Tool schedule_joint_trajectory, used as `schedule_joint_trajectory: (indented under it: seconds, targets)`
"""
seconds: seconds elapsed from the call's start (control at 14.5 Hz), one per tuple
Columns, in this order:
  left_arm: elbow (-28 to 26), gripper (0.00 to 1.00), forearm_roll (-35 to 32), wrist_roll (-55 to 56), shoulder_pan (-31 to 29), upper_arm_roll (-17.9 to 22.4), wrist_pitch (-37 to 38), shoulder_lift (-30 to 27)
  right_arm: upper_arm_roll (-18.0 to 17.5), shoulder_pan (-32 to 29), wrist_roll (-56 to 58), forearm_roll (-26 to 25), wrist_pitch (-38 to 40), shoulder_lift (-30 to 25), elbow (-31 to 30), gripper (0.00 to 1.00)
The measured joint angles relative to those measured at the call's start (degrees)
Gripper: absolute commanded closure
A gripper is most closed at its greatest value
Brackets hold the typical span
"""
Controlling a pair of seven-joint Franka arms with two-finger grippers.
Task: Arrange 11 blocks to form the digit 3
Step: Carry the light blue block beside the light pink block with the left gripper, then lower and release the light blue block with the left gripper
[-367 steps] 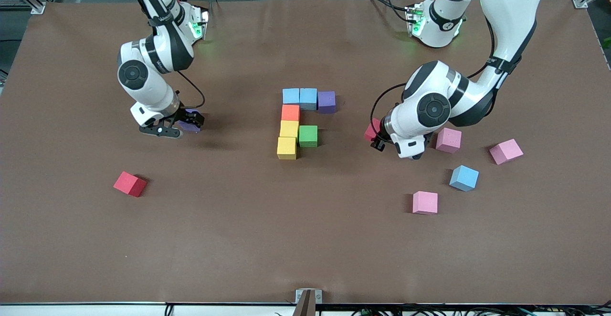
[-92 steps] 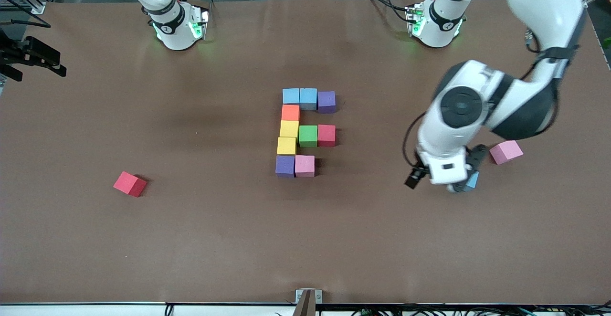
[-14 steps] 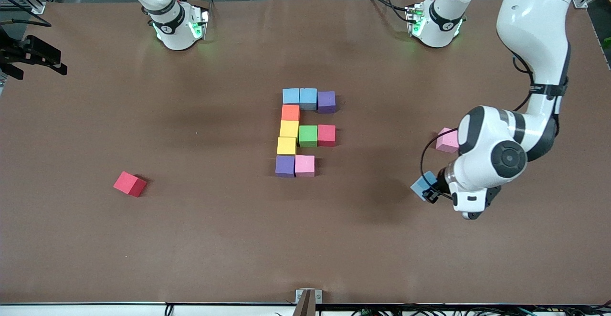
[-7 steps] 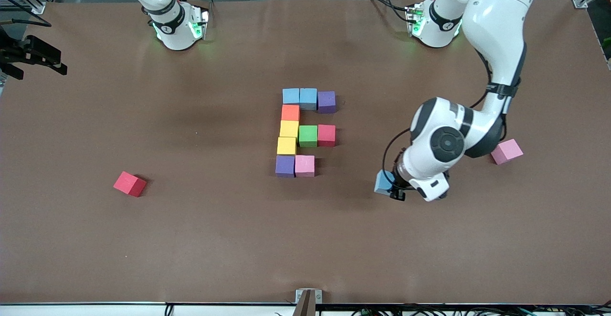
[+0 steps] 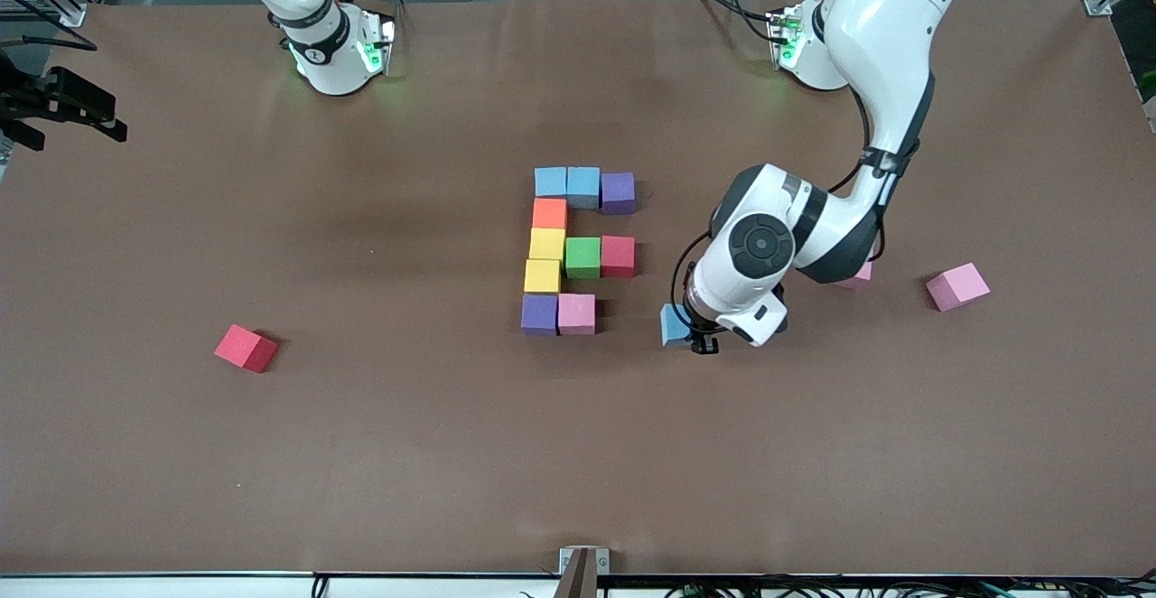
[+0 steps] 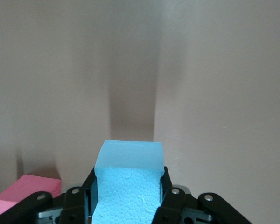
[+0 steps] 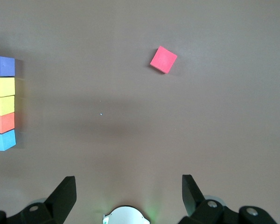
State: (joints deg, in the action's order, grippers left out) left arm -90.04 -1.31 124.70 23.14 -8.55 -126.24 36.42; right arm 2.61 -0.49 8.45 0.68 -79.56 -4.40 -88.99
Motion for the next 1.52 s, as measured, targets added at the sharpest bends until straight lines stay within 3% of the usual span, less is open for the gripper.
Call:
schedule_joint_trajectory:
  seconds: [0.48, 1.52]
  targets:
    - [0.0, 0.66, 0.0, 0.4, 4.6, 0.0, -6.3, 4.2, 0.0, 0.0, 0.0, 0.0, 0.0, 0.0, 0.0, 0.00]
    - [3.1, 0.66, 0.0, 9.1, 7.7, 0.0, -6.8, 7.6, 0.1, 0.0, 0.0, 0.0, 0.0, 0.0, -0.1, 0.00]
